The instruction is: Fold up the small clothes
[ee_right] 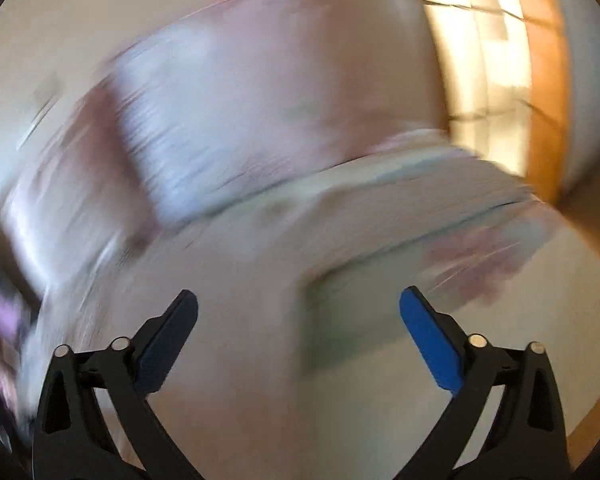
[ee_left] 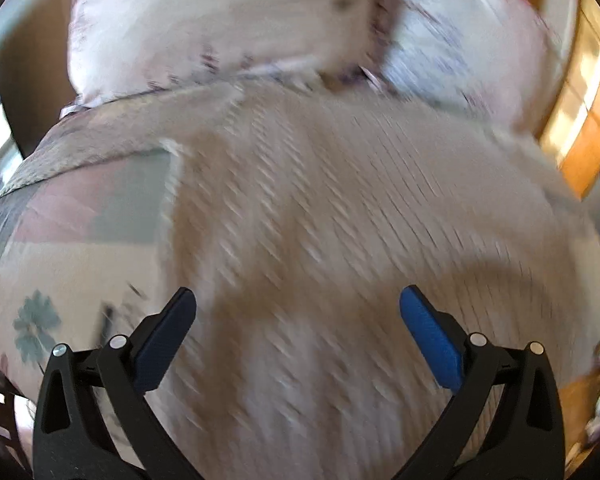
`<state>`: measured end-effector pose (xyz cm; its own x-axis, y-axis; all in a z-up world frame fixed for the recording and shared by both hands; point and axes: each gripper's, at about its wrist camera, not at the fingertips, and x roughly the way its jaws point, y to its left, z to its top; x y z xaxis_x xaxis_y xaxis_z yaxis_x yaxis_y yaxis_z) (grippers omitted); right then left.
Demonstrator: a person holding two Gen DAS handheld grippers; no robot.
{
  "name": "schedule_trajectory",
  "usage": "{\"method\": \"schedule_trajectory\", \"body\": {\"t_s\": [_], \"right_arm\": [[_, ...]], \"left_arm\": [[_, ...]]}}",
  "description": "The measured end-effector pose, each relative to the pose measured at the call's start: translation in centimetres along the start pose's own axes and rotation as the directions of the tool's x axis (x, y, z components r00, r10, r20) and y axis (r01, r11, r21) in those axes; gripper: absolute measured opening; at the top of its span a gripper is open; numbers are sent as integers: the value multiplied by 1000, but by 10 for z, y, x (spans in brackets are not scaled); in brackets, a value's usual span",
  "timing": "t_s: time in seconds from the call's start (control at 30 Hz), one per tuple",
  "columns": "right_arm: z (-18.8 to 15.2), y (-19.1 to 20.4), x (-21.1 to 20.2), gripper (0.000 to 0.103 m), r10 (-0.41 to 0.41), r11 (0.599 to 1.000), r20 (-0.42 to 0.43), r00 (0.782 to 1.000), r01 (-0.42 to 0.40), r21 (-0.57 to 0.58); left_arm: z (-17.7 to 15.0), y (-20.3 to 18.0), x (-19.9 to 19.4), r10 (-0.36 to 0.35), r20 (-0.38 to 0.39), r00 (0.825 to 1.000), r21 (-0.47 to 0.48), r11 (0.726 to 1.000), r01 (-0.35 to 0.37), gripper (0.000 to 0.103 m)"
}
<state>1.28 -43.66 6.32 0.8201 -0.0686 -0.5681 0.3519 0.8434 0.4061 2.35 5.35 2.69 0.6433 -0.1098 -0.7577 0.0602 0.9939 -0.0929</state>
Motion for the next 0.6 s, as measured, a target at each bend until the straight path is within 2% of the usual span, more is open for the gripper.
{"method": "schedule_trajectory", "body": {"t_s": [0.03, 0.1, 0.23, 0.3, 0.37, 0.43, 0.5, 0.53, 0.6], "right_arm": [[22, -30, 16, 73, -43, 995, -9, 999, 44, 90], [54, -85, 48, 69, -118, 961, -43, 992, 125, 246], [74, -143, 88, 52, -195, 880, -118, 974, 226, 417], [74, -162, 102, 50, -206, 838, -138, 969, 247, 487], [76, -166, 108, 43, -224, 830, -122, 967, 255, 495], [78, -165, 113, 40, -240, 826, -111, 964, 263, 499], [82, -167, 120, 24, -253, 822, -108, 962, 272, 500], [83, -169, 127, 10, -266, 821, -112, 957, 286, 494], [90, -159, 123, 8, -287, 835, -64, 956, 283, 472]], "left_arm": [[10, 13, 1, -14, 4, 1000, -35, 999, 15, 101], [30, 44, 5, -54, 18, 998, -112, 992, 55, 101], [57, 104, 17, -29, 36, 999, -239, 970, 37, 101], [63, 128, 21, -1, 47, 999, -283, 959, 15, 101], [64, 150, 20, 27, 92, 995, -318, 948, 4, 101], [65, 171, 15, 75, 142, 987, -339, 941, -22, 101], [70, 190, 15, 111, 147, 983, -342, 938, -55, 101], [72, 198, 14, 118, 154, 981, -352, 934, -57, 101], [75, 220, 13, 159, 167, 973, -395, 915, -82, 101]]}}
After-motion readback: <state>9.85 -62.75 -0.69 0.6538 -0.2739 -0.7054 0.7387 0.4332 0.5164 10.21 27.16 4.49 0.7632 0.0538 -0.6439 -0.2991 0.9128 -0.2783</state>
